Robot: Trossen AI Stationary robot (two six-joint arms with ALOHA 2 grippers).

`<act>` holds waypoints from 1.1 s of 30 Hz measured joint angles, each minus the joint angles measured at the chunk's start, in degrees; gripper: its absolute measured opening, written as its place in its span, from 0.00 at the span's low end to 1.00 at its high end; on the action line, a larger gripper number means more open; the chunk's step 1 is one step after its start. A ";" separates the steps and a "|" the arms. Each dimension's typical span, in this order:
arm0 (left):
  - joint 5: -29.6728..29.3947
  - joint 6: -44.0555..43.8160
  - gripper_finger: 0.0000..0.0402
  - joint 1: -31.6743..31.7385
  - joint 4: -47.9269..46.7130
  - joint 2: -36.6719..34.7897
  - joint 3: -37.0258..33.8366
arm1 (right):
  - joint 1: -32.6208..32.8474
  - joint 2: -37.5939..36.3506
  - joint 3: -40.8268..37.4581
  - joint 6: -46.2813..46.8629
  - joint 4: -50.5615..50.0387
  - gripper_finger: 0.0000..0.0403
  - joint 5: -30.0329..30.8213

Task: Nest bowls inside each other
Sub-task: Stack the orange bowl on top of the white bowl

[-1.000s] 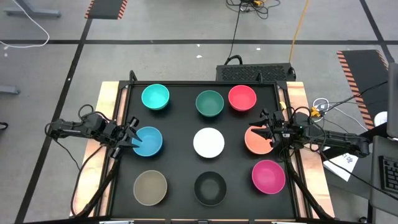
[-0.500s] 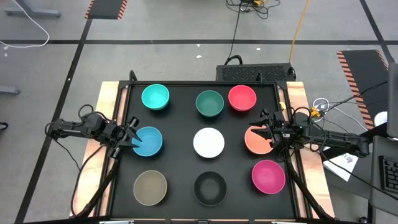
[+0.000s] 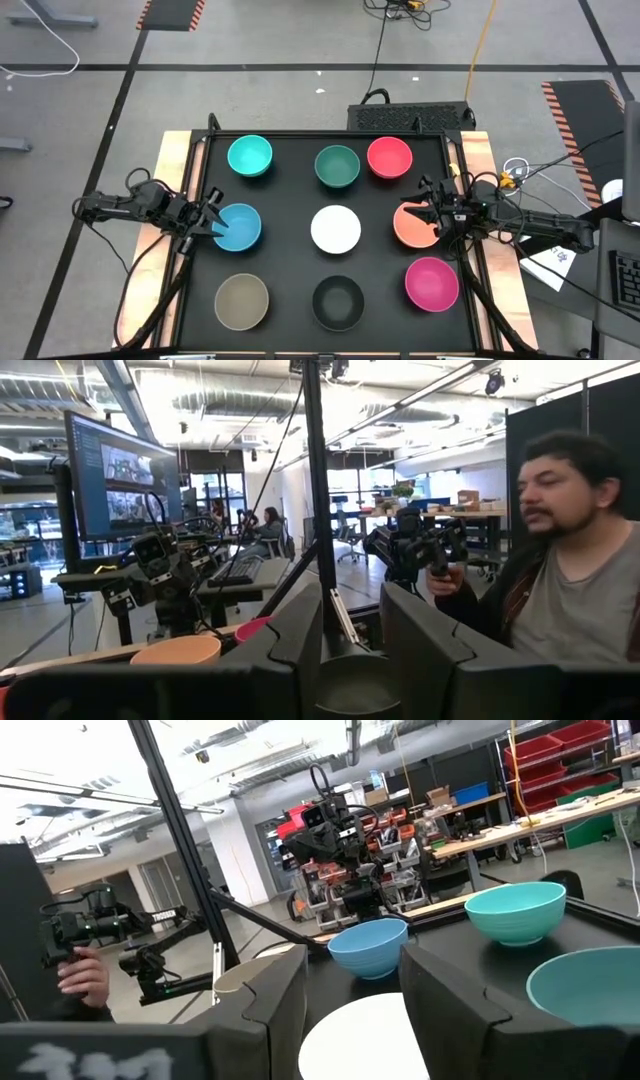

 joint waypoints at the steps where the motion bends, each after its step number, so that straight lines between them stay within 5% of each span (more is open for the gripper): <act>1: 0.00 -0.01 0.27 0.01 -0.09 0.00 0.00 | -0.02 0.00 0.02 0.02 0.52 0.37 0.00; 16: 0.01 0.75 0.27 0.02 -0.40 -0.01 -0.02 | 0.00 0.00 0.00 -3.54 2.73 0.37 -0.16; 23: -0.01 6.99 0.27 -0.01 -0.47 0.00 -0.02 | -0.04 -0.03 1.48 -18.53 8.71 0.37 -7.74; 33: -1.39 10.36 0.27 0.02 -1.58 -0.01 -0.02 | -0.20 0.04 4.65 -28.64 2.08 0.37 -2.93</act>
